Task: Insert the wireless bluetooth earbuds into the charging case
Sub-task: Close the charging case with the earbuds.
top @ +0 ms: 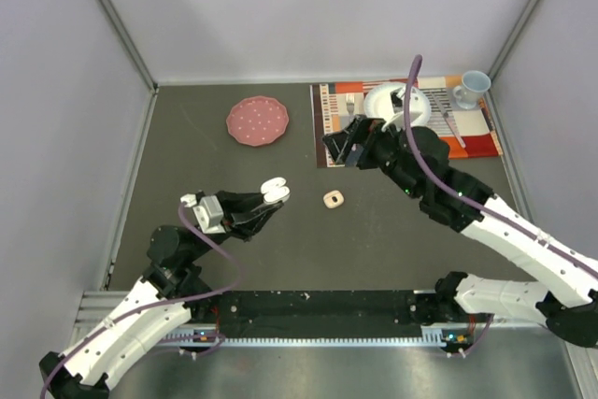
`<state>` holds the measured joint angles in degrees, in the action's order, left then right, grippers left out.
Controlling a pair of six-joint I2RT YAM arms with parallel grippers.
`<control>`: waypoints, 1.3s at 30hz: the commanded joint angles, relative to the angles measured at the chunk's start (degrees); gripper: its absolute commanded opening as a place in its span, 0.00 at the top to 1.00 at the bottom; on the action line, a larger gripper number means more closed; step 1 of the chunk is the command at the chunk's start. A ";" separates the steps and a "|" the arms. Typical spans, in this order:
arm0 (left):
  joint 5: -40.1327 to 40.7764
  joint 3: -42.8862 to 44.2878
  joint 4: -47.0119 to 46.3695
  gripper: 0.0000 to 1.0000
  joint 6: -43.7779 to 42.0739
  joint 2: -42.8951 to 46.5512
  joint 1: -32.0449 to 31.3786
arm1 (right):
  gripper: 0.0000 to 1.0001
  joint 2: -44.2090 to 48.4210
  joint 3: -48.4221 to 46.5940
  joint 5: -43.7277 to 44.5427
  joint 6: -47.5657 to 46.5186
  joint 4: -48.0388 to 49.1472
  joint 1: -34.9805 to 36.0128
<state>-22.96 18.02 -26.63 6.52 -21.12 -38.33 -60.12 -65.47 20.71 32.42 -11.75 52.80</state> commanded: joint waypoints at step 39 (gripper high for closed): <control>-12.99 7.03 -4.13 1.00 3.32 -15.09 -0.26 | 0.01 -15.03 -5.81 -31.35 6.69 -11.89 -3.93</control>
<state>-38.00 22.63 -26.96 8.05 -36.03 -38.37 -76.79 -71.00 -10.66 40.07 -26.02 48.01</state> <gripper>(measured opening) 0.331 0.987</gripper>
